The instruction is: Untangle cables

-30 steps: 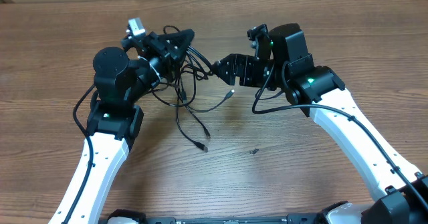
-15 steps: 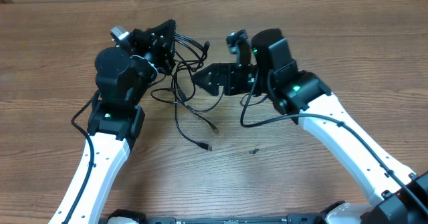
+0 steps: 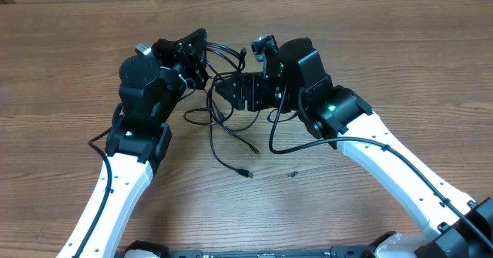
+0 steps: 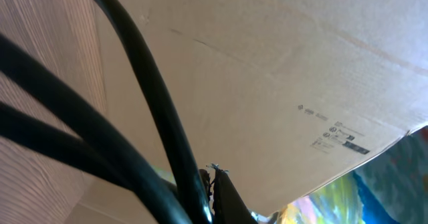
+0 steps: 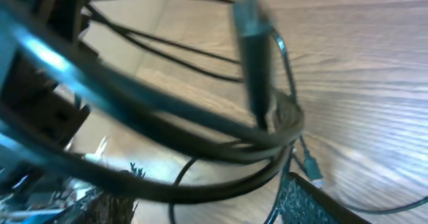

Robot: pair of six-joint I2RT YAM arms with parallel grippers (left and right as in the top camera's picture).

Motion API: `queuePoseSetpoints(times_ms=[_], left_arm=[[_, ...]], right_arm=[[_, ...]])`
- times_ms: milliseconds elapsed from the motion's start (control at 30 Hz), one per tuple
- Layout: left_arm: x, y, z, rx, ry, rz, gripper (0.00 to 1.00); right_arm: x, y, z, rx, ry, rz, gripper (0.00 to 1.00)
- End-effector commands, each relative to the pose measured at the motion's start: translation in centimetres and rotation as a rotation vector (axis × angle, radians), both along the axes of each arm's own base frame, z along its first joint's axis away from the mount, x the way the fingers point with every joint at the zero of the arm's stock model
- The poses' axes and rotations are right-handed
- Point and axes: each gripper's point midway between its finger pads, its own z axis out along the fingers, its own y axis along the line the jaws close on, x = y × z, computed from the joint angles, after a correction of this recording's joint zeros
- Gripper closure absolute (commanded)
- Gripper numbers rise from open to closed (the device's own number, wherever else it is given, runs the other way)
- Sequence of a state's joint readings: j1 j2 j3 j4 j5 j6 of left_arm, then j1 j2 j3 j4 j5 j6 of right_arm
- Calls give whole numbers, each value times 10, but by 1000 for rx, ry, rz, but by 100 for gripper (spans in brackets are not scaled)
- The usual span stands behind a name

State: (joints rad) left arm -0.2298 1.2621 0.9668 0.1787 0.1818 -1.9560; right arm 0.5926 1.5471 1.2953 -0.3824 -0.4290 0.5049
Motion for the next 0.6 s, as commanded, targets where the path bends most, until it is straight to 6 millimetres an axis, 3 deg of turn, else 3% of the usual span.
queuePoseSetpoints(times_ms=[0, 200, 300, 567], left_arm=[[-2, -4, 9, -73, 10, -4, 96], [-5, -11, 9, -102, 23, -21, 96], [-6, -15, 9, -112, 28, -29, 96], [-3, -10, 10, -122, 24, -1, 96]], right_arm=[[12, -5, 5, -28, -44, -72, 31], [18, -7, 1, -44, -52, -99, 33], [21, -8, -6, -61, -43, -111, 39], [16, -11, -17, -90, -5, -109, 44]])
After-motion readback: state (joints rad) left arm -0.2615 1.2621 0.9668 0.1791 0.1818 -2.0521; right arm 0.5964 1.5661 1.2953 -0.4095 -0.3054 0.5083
